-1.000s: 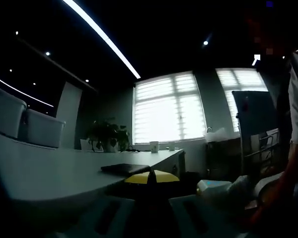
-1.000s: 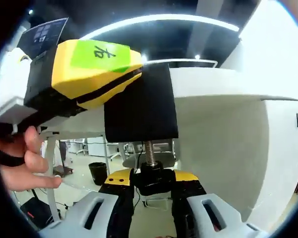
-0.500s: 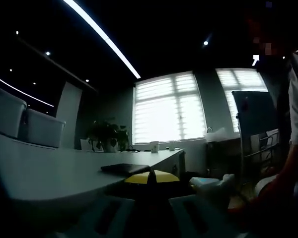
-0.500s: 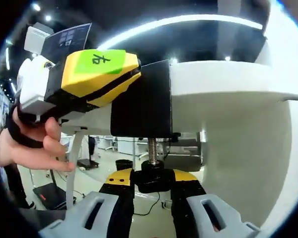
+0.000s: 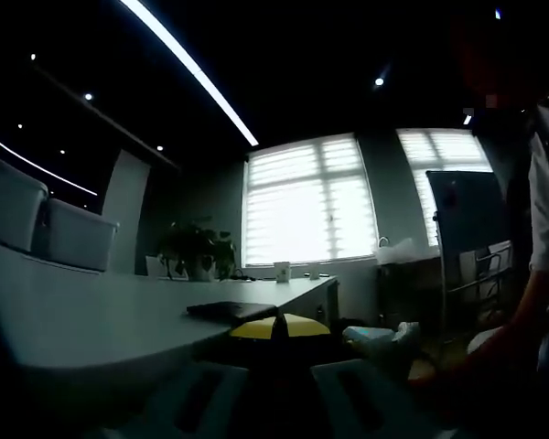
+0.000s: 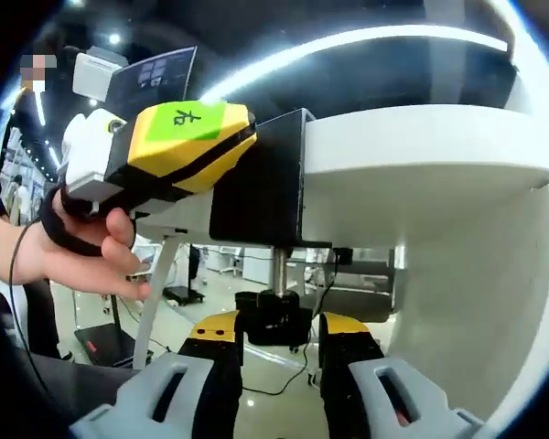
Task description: Clamp the fixed fixture on the desktop, loosen the retaining clip, secure it to the edge of the desk, and tighten the retaining clip.
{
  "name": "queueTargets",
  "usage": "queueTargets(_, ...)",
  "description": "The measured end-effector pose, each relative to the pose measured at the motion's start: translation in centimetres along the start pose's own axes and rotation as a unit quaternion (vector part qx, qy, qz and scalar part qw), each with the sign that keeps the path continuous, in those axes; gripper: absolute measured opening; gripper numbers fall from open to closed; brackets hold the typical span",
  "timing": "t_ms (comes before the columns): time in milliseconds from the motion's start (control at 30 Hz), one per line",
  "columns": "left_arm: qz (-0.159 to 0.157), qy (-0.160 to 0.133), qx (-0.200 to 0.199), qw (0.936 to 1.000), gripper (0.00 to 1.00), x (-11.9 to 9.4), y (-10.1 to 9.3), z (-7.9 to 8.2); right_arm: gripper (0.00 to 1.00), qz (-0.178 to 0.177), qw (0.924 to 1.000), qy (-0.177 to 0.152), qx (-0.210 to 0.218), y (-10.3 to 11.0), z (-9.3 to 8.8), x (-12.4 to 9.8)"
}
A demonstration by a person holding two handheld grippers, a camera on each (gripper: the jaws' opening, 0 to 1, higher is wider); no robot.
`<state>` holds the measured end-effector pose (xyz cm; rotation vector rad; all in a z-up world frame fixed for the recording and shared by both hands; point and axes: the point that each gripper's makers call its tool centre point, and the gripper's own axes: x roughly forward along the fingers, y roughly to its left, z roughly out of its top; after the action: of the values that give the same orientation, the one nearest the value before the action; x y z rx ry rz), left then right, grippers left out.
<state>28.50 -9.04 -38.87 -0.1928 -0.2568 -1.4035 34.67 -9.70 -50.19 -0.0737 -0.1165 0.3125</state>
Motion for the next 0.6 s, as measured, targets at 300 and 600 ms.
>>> queueTargets(300, 0.003, 0.003, 0.004, 1.0, 0.01, 0.1, 0.1, 0.0, 0.41, -0.112, 0.9922, -0.025, 0.047, 0.2, 0.6, -2.7)
queueTargets(600, 0.005, 0.004, 0.006, 1.0, 0.01, 0.0, 0.1, 0.0, 0.41, -0.19, 0.9815, -0.025, -0.01, 0.4, 1.6, -1.4)
